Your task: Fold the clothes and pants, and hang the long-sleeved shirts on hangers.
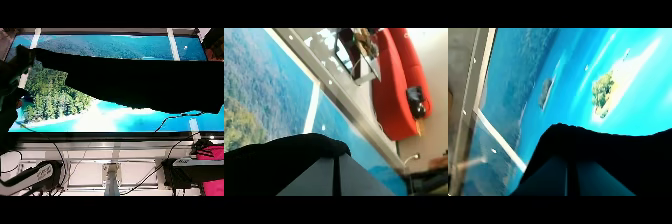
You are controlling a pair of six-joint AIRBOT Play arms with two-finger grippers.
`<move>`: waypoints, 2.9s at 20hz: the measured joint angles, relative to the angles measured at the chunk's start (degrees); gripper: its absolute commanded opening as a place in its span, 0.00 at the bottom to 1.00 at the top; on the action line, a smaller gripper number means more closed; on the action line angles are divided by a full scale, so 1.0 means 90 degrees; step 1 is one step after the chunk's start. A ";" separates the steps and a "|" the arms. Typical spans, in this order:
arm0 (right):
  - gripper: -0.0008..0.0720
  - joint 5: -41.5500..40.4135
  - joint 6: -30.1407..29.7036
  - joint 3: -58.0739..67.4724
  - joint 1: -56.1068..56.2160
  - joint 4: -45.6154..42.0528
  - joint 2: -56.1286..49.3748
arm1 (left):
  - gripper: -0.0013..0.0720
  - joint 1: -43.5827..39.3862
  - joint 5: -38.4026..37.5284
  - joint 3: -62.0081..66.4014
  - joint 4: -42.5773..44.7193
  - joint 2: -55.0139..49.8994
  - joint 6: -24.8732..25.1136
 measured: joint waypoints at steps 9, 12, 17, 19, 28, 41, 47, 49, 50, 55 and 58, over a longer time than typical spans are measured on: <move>0.80 -0.2761 0.1275 0.0068 0.1107 -0.0044 -0.1763 | 0.68 -0.1059 0.2756 0.2919 -0.1151 -0.3172 0.0313; 0.76 -0.2555 0.0568 0.0090 0.1122 -0.0002 -0.1974 | 0.35 -0.1044 0.2810 0.3298 -0.0780 -0.3526 0.0335; 0.03 -0.1311 -0.0566 0.0102 0.0981 0.0044 -0.2050 | 0.02 -0.0675 0.1013 0.3475 0.0386 -0.3551 0.0333; 0.03 -0.0797 -0.1039 0.0102 0.0908 0.0053 -0.2059 | 0.02 -0.0427 -0.0051 0.3500 0.0942 -0.3500 0.0005; 0.82 0.1149 -0.2574 0.0102 0.0789 0.0277 -0.2101 | 0.51 -0.0024 -0.4031 0.3271 0.6438 -0.3453 -0.3429; 0.82 0.1139 -0.2764 0.0102 0.0877 0.0389 -0.2101 | 0.35 -0.0483 -0.3269 0.3167 0.6635 -0.4092 -0.4048; 0.66 0.1039 -0.2773 0.0102 0.0860 0.0311 -0.2101 | 0.02 -0.0651 -0.3116 0.3162 0.6596 -0.4024 -0.4051; 0.66 0.1071 -0.2778 0.0102 0.0789 0.0073 -0.2103 | 0.02 -0.0651 -0.3237 0.3162 0.6676 -0.3674 -0.3861; 0.67 0.1149 -0.2795 0.0102 0.0719 -0.0080 -0.2108 | 0.02 -0.0651 -0.3436 0.3162 0.6822 -0.3422 -0.3757; 0.68 0.1615 -0.2861 -0.0345 0.0131 -0.0384 -0.2132 | 0.02 -0.0840 -0.5149 0.3162 0.8230 -0.1957 -0.3696; 0.68 0.1664 -0.3002 -0.1015 -0.0134 -0.0425 -0.2135 | 0.02 -0.1076 -0.5986 0.3162 0.8655 -0.1243 -0.3769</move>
